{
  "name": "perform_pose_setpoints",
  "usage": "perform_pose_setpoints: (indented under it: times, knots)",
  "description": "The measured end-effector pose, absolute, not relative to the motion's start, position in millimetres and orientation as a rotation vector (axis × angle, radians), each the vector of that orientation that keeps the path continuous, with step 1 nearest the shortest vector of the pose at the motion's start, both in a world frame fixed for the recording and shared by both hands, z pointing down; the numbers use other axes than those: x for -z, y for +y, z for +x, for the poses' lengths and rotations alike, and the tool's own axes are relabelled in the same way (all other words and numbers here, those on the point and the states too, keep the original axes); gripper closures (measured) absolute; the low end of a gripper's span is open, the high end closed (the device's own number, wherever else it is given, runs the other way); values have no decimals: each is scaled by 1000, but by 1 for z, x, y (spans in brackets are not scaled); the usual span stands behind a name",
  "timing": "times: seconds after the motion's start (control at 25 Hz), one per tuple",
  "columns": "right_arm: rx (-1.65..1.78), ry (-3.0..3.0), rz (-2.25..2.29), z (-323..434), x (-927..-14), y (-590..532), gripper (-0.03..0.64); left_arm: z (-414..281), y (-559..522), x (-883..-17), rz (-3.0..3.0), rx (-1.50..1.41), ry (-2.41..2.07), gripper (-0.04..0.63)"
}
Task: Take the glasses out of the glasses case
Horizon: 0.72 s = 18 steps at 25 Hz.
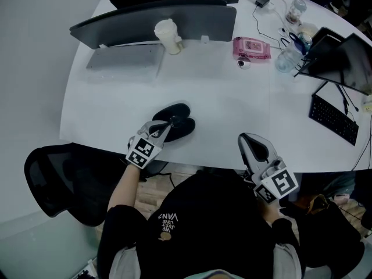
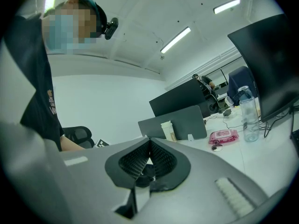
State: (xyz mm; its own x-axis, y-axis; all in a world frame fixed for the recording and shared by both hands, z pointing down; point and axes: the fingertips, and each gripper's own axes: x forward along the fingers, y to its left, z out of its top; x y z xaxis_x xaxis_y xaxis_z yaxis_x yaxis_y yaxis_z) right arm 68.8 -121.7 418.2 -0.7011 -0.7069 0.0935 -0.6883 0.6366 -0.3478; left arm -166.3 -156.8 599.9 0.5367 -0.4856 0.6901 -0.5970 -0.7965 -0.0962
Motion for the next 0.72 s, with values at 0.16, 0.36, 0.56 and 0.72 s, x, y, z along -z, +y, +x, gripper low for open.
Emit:
perform_pose_setpoints:
  times: [0.16,0.36,0.56,0.72]
  knots:
    - [555,2793,-1198,69,-416,-113,615,-166,-152,-587,2633,-1073,-966,588]
    - [536,2794,-1201,68,-412,-103,615,-163,-146,-567,2659,-995,-1021,588]
    - [520,2803,-1190,62,-404,-92,615,-160,-140,-543,2685,-909,-1069,588]
    - [506,2807,-1185,59,-400,-84,615,-156,-135,-520,2709,-829,-1102,588]
